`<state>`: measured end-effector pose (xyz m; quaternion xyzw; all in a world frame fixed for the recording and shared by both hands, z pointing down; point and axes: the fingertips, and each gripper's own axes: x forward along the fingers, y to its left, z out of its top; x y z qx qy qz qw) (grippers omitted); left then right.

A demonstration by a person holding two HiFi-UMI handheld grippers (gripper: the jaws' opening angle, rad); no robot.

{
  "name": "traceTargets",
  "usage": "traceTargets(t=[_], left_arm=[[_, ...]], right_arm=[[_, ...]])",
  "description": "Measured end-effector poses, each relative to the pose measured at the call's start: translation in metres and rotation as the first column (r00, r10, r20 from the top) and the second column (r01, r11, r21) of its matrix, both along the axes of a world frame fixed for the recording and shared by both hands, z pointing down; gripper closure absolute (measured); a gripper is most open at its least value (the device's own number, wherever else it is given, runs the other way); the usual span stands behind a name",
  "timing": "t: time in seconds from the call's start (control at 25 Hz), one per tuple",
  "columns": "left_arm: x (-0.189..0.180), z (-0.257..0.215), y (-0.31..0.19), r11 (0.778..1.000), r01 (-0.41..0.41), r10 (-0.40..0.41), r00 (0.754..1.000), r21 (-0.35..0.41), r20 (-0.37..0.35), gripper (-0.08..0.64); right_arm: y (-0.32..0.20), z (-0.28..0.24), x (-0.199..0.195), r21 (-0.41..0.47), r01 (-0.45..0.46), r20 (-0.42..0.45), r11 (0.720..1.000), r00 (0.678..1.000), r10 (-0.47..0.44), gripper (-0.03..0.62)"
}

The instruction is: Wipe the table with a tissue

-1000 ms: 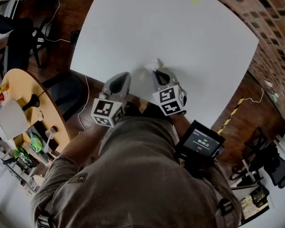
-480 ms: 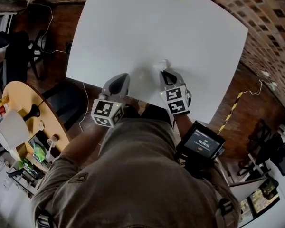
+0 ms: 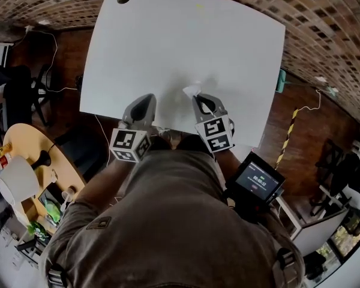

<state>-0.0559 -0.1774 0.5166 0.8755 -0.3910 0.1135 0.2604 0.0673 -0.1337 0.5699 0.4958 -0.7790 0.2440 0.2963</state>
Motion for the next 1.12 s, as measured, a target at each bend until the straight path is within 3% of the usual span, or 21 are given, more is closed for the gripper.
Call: traceTargets(t=[0.36,0.64,1.12], left_arm=[[0.015,-0.040,-0.003,0.993,-0.037,0.040,0.999,0.110,-0.024,0.558],[0.013,-0.065,0.006,0.986,-0.036,0.044,0.998,0.166,-0.043,0.558],[0.013,-0.091,0.015,0.972,-0.034,0.048,0.997,0.231,-0.054,0.558]], right_arm=[[0.011,-0.068,0.010,0.158,-0.090,0.084,0.983,0.993,0.077,0.563],[0.015,-0.115,0.012,0.276,-0.131,0.131,0.952,0.987,0.098,0.563],[0.029,-0.160,0.007,0.387,-0.175,0.200,0.905,0.974,0.103,0.565]])
